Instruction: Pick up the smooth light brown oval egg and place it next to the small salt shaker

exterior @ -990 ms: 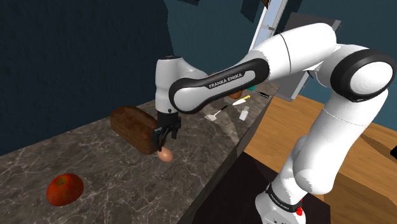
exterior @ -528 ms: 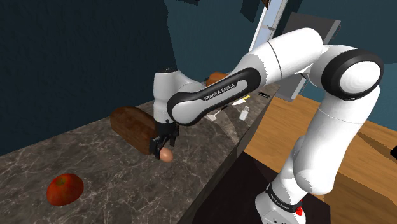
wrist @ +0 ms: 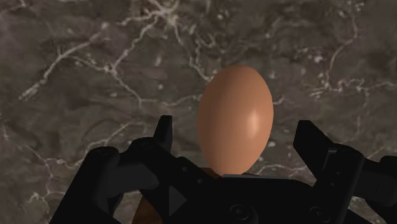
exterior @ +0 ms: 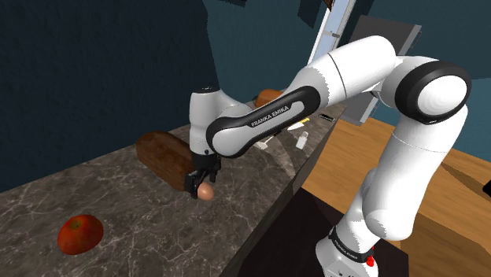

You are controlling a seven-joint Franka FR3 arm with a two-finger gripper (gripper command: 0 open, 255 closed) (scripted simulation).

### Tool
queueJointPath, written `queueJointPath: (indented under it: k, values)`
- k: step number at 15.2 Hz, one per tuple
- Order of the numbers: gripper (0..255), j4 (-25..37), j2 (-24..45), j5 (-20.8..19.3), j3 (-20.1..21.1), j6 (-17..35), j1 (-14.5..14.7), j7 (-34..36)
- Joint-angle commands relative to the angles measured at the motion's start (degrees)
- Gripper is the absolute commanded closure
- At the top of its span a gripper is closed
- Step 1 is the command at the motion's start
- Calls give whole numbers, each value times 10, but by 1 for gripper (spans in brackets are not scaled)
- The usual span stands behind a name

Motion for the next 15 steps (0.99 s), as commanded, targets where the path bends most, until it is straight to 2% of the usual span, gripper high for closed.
queueJointPath:
  k: [1, 10, 15]
  values:
    - [255, 0, 0, 0, 0, 0, 0, 0]
    - [255, 0, 0, 0, 0, 0, 0, 0]
    - [255, 15, -23, 9, 1, -36, -2, -5]
